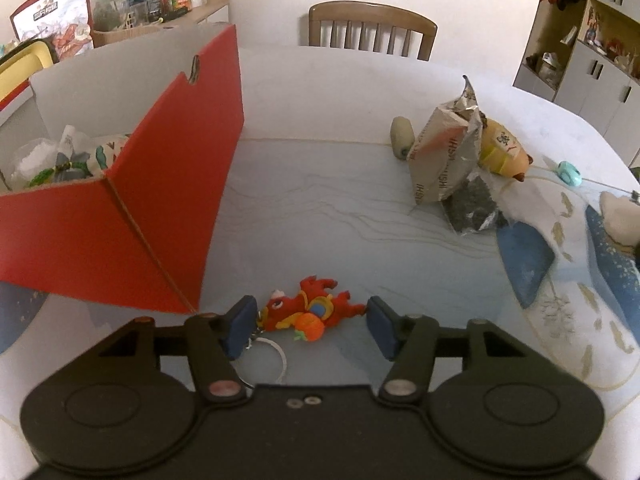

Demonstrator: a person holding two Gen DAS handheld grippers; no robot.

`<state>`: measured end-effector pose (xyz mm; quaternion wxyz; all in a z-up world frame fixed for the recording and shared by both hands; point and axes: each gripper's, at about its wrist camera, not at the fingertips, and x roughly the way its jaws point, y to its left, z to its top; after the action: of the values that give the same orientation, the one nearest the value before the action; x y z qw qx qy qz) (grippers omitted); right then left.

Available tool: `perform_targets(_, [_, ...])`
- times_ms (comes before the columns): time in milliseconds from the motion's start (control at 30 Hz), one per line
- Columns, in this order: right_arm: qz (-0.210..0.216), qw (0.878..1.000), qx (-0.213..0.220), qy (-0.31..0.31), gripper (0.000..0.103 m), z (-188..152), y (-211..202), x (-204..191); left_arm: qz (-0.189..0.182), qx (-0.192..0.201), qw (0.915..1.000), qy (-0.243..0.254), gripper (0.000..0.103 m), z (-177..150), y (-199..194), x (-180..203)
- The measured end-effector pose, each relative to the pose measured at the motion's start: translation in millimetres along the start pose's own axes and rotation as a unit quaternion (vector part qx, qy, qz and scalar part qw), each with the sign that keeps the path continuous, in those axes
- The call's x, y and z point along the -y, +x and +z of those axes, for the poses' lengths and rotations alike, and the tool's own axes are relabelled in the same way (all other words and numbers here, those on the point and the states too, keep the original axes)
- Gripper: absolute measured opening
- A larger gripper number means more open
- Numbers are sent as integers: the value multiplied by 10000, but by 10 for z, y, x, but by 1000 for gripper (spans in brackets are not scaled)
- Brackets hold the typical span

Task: Organize objects
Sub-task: 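Lift and carry the cat plush and dragon keychain over the cardboard box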

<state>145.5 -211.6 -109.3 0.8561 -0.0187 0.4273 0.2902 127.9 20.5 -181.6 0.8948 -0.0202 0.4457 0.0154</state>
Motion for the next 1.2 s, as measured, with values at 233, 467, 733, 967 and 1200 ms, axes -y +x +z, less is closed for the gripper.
perform_targets(233, [39, 9999, 66, -66, 38, 46, -40, -77, -227, 84, 9997, 53, 59, 63, -250, 38])
perform_targets(467, [34, 9997, 145, -188, 38, 148, -67, -266, -548, 262, 9981, 23, 59, 287, -595, -22])
perform_targets(733, [43, 9986, 302, -434, 38, 358, -50, -646, -753, 464, 9961, 48, 59, 618, -925, -283])
perform_targets(967, [33, 9962, 462, -732, 38, 623, 6, -1057, -635, 644, 9959, 24, 59, 881, -1093, -713])
perform_targets(1200, [54, 9942, 534, -935, 38, 915, 195, -1451, -350, 745, 9966, -64, 59, 1143, -1136, -1258])
